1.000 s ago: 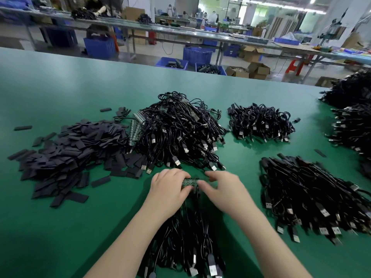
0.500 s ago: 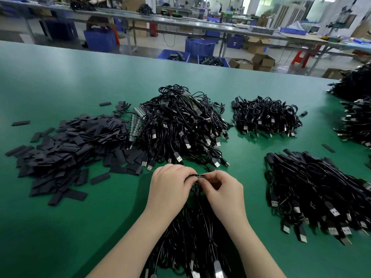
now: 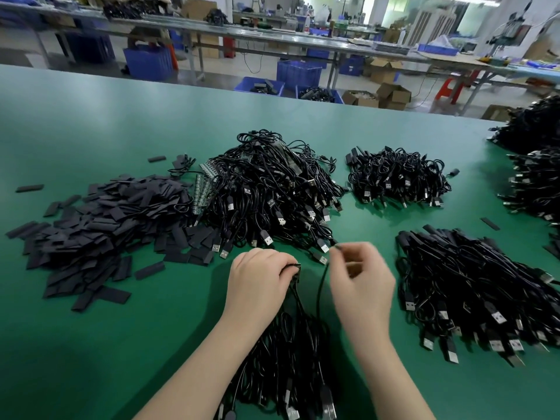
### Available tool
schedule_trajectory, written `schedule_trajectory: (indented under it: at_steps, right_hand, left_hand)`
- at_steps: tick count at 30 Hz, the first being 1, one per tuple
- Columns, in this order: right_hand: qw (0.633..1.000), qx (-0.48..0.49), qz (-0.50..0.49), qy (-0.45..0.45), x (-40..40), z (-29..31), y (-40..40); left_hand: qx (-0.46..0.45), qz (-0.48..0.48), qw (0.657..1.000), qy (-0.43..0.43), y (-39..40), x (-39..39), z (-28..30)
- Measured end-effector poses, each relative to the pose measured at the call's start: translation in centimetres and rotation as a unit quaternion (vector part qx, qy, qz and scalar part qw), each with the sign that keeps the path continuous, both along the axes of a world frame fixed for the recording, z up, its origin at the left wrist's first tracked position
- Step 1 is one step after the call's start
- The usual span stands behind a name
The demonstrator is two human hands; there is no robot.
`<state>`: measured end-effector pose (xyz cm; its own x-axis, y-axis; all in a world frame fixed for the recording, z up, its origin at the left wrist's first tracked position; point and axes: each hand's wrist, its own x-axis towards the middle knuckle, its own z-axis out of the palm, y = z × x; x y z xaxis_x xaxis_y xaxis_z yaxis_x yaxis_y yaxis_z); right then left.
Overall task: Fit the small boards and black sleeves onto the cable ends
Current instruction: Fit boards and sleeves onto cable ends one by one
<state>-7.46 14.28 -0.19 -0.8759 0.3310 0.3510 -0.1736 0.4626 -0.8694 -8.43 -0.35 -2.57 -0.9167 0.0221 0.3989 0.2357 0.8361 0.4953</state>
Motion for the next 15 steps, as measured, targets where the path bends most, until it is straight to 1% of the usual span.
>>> schedule_trajectory:
  at_steps: [2,3,4,6,8,10,11,12,13,14,15]
  right_hand:
    - [0.992,-0.096,0.005,0.079,0.6,2.3,0.3]
    - [0.986,-0.122,0.016,0.114,1.0,3.3,0.2]
    - [0.981,-0.127,0.028,0.145,1.4,4.3,-0.1]
    - [0.973,-0.107,0.065,0.193,2.1,5.9,-1.0]
    - [0.966,-0.055,0.102,0.231,2.3,7.1,-1.9]
    - [0.956,0.006,0.13,0.264,2.2,7.6,-2.9]
    - [0.955,0.001,0.145,0.26,2.0,7.6,-3.5]
    - [0.958,-0.044,0.164,0.233,1.8,7.4,-4.0]
    - [0.958,-0.125,0.186,0.182,1.6,7.2,-4.6]
    - [0.948,-0.219,0.201,0.113,1.3,6.8,-5.2]
    - [0.931,-0.301,0.203,0.041,0.9,6.4,-5.7]
  left_hand:
    - [-0.007,-0.005,1.0,-0.001,-0.2,0.1,-0.1]
    - [-0.007,-0.008,1.0,0.0,-0.1,0.1,-0.1]
    - [-0.003,-0.011,1.0,0.002,-0.1,0.1,-0.1]
    - [0.032,-0.014,0.999,0.002,-0.2,-0.1,0.3]
    - [0.135,-0.035,0.99,0.016,-0.2,0.0,0.7]
    - [0.245,-0.036,0.967,0.062,-0.2,0.3,1.1]
    - [0.279,-0.019,0.955,0.099,-0.3,0.4,1.3]
    - [0.289,0.007,0.946,0.149,-0.5,0.6,1.4]
    - [0.268,0.042,0.939,0.211,-0.8,0.8,1.6]
    - [0.218,0.076,0.934,0.273,-1.1,1.0,1.7]
    - [0.159,0.092,0.93,0.317,-1.4,0.9,1.6]
